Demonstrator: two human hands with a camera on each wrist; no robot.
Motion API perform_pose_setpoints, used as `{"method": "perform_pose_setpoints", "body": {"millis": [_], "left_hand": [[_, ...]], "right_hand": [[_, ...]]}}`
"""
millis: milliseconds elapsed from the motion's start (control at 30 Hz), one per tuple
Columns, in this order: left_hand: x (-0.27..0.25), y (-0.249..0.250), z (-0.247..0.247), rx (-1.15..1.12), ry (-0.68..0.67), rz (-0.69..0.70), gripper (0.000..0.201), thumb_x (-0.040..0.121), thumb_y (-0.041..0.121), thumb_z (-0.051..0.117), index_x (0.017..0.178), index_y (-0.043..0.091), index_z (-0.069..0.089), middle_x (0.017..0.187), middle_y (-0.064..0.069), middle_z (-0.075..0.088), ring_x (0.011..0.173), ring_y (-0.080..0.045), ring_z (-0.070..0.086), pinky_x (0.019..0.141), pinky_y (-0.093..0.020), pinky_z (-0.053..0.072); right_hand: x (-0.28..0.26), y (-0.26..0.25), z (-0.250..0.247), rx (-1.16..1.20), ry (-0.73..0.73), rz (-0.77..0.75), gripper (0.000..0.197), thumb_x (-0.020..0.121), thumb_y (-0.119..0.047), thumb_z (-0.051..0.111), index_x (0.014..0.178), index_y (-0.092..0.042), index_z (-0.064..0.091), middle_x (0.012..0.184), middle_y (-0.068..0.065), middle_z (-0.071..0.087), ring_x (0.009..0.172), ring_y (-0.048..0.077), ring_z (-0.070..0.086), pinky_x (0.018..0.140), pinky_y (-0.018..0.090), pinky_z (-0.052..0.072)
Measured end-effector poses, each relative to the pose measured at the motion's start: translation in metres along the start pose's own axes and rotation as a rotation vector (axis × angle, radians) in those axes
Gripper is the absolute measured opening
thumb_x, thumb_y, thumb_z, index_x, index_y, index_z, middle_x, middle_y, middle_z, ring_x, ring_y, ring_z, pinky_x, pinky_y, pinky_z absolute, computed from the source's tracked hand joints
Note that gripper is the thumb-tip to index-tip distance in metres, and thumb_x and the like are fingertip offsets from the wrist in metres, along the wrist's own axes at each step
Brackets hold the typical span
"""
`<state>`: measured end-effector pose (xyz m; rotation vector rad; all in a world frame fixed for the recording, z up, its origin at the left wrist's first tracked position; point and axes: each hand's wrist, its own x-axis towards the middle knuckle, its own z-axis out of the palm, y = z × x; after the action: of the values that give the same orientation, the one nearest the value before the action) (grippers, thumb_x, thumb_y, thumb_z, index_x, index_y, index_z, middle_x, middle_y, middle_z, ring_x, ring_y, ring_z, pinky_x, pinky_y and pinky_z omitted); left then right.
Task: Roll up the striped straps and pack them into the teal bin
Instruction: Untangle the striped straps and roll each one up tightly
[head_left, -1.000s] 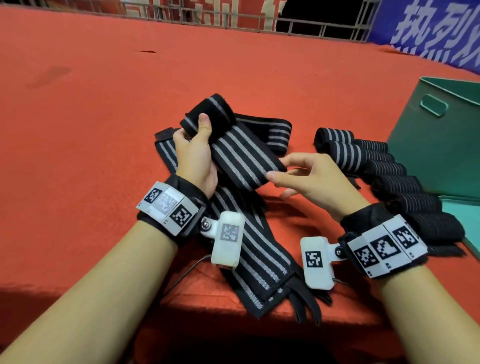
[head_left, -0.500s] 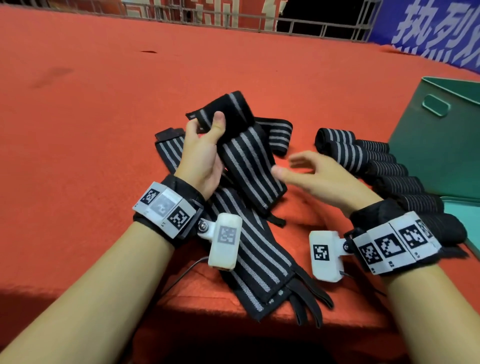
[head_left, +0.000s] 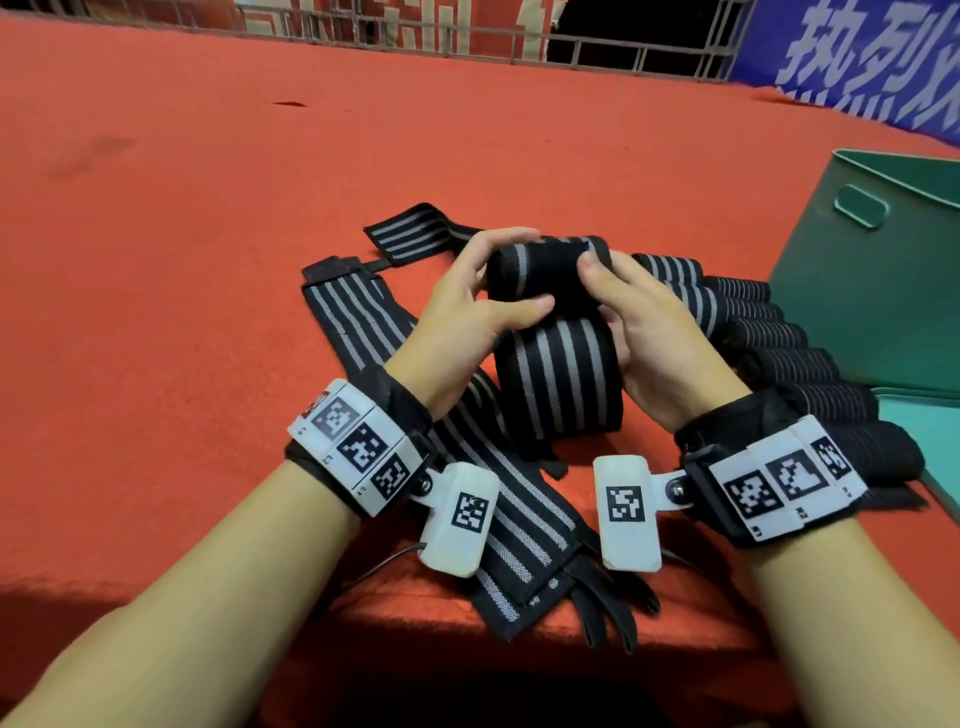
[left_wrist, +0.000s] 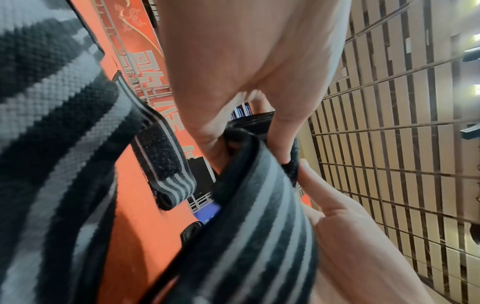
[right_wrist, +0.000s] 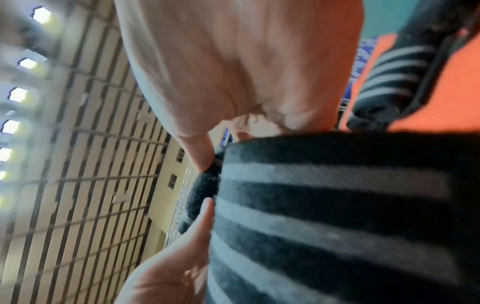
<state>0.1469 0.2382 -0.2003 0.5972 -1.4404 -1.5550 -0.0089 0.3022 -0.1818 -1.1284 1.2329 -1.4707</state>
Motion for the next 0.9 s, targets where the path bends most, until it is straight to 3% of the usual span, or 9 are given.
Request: {"method": "perform_pose_setpoints", "body": {"millis": [100, 167, 300, 367, 467, 567, 633, 767, 900], "left_hand": [[0.002, 0.003, 0.000, -0.020, 0.005, -0.149, 0.079, 0.078, 0.018, 0.075, 0.150, 0.027, 0.044, 0.136, -0.006, 0.063, 0.116, -0.022, 0.069, 0.103, -0.044, 0.054], [0.001, 0.004, 0.000, -0.065, -0.028, -0.205, 0.065, 0.086, 0.030, 0.074, 0.145, 0.015, 0.051, 0.132, -0.011, 0.068, 0.112, -0.026, 0.071, 0.098, -0.043, 0.056], [-0.001, 0.002, -0.006, -0.023, 0.065, -0.169, 0.043, 0.090, 0.021, 0.078, 0.128, 0.007, 0.063, 0.119, -0.011, 0.074, 0.108, -0.027, 0.073, 0.096, -0.048, 0.058], [0.000, 0.001, -0.009, 0.016, 0.088, -0.096, 0.051, 0.084, 0.015, 0.082, 0.130, 0.010, 0.059, 0.124, -0.007, 0.071, 0.113, -0.022, 0.071, 0.098, -0.049, 0.057], [-0.002, 0.002, -0.011, 0.078, 0.051, -0.034, 0.054, 0.084, 0.009, 0.080, 0.131, 0.017, 0.056, 0.129, -0.008, 0.065, 0.121, -0.020, 0.065, 0.099, -0.050, 0.057], [-0.005, 0.006, -0.010, 0.050, -0.027, -0.063, 0.054, 0.092, 0.006, 0.073, 0.137, 0.026, 0.052, 0.132, -0.012, 0.063, 0.121, -0.025, 0.066, 0.096, -0.054, 0.057], [-0.005, 0.006, -0.004, 0.021, -0.043, -0.091, 0.061, 0.094, 0.008, 0.070, 0.145, 0.031, 0.046, 0.134, -0.011, 0.064, 0.120, -0.024, 0.067, 0.099, -0.049, 0.056], [-0.009, 0.002, 0.018, -0.124, 0.032, -0.167, 0.045, 0.103, 0.017, 0.057, 0.145, 0.013, 0.041, 0.139, -0.015, 0.061, 0.123, -0.025, 0.065, 0.104, -0.041, 0.054], [-0.011, 0.001, 0.016, -0.225, -0.066, -0.253, 0.062, 0.107, 0.053, 0.037, 0.142, 0.005, 0.054, 0.134, -0.017, 0.066, 0.125, -0.031, 0.064, 0.111, -0.049, 0.048]], "right_hand": [[-0.001, -0.001, 0.000, 0.067, 0.008, -0.001, 0.040, 0.103, -0.019, 0.058, 0.143, -0.016, 0.051, 0.125, 0.010, 0.072, 0.115, 0.030, 0.070, 0.096, 0.044, 0.057], [-0.002, 0.000, 0.001, 0.037, 0.024, -0.001, 0.044, 0.102, -0.014, 0.060, 0.144, -0.022, 0.048, 0.120, 0.007, 0.075, 0.113, 0.035, 0.070, 0.095, 0.052, 0.054], [0.002, 0.005, 0.001, 0.097, 0.060, 0.052, 0.051, 0.098, -0.009, 0.063, 0.145, -0.021, 0.047, 0.121, 0.011, 0.074, 0.110, 0.039, 0.071, 0.102, 0.061, 0.049], [0.003, 0.006, -0.002, 0.083, 0.034, 0.080, 0.057, 0.092, -0.012, 0.065, 0.145, -0.020, 0.049, 0.125, 0.012, 0.072, 0.110, 0.042, 0.070, 0.095, 0.057, 0.055], [-0.001, 0.003, -0.002, -0.012, -0.102, 0.071, 0.040, 0.098, -0.023, 0.063, 0.138, -0.017, 0.059, 0.129, 0.009, 0.071, 0.106, 0.034, 0.073, 0.072, 0.037, 0.059], [-0.003, 0.003, -0.005, -0.004, -0.071, -0.002, 0.039, 0.098, -0.021, 0.068, 0.136, -0.014, 0.061, 0.126, 0.007, 0.072, 0.108, 0.027, 0.073, 0.066, 0.030, 0.059], [-0.002, 0.005, -0.007, 0.012, -0.049, -0.045, 0.044, 0.096, -0.017, 0.070, 0.138, -0.014, 0.056, 0.124, 0.007, 0.073, 0.107, 0.024, 0.073, 0.069, 0.028, 0.060], [0.001, 0.014, -0.002, -0.083, -0.035, -0.084, 0.046, 0.101, -0.015, 0.062, 0.142, -0.014, 0.041, 0.132, 0.009, 0.066, 0.118, 0.017, 0.068, 0.093, 0.029, 0.057], [0.001, 0.015, -0.006, -0.190, -0.088, -0.021, 0.047, 0.102, -0.015, 0.061, 0.141, -0.020, 0.035, 0.130, 0.003, 0.064, 0.114, 0.016, 0.069, 0.082, 0.029, 0.059]]}}
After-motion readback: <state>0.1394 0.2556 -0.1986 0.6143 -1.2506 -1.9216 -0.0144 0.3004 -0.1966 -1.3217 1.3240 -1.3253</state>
